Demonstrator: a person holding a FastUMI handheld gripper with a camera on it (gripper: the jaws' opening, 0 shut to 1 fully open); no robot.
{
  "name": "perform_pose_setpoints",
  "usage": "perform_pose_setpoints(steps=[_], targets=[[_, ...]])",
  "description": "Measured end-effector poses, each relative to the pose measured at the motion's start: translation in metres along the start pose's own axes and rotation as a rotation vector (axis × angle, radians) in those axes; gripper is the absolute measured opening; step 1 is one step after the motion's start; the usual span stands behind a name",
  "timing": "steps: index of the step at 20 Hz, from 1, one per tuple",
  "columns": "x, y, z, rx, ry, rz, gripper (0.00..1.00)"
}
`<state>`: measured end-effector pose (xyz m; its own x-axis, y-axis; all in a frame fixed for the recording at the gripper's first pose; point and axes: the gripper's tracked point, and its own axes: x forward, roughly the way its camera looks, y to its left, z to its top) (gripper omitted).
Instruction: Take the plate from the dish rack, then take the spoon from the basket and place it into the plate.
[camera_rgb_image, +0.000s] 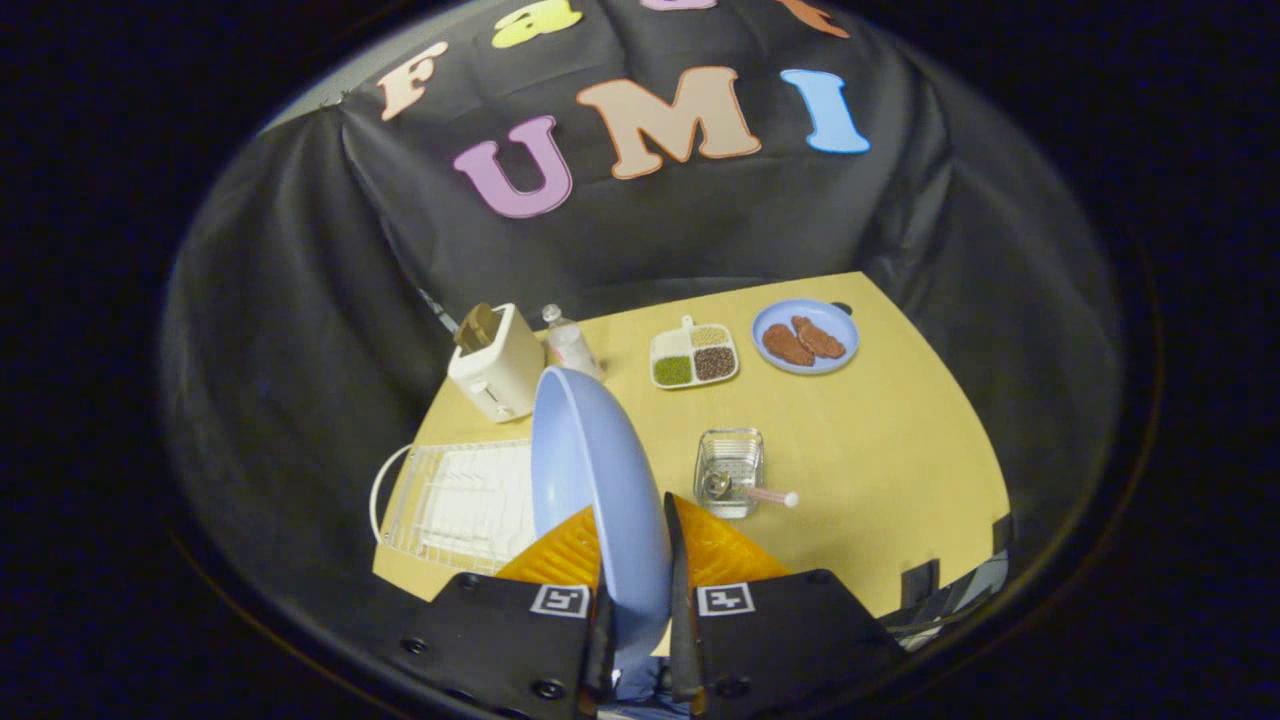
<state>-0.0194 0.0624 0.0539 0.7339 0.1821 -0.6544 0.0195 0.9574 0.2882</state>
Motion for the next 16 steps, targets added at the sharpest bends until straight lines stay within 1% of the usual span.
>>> perform_pose_setpoints(steps=[4, 5, 8, 12, 14, 16], targets=[[-0.016, -0.041, -0.057, 0.147, 0.025, 0.133, 0.25], [-0.016, -0.050, -0.071, 0.167, 0.026, 0.153, 0.25], [-0.007, -0.078, -0.123, 0.223, 0.062, 0.165, 0.25], [0.015, -0.093, -0.178, 0.300, 0.116, 0.215, 0.25], [0.033, -0.103, -0.201, 0.345, 0.155, 0.205, 0.25], [0.050, -0.109, -0.211, 0.380, 0.191, 0.214, 0.25]])
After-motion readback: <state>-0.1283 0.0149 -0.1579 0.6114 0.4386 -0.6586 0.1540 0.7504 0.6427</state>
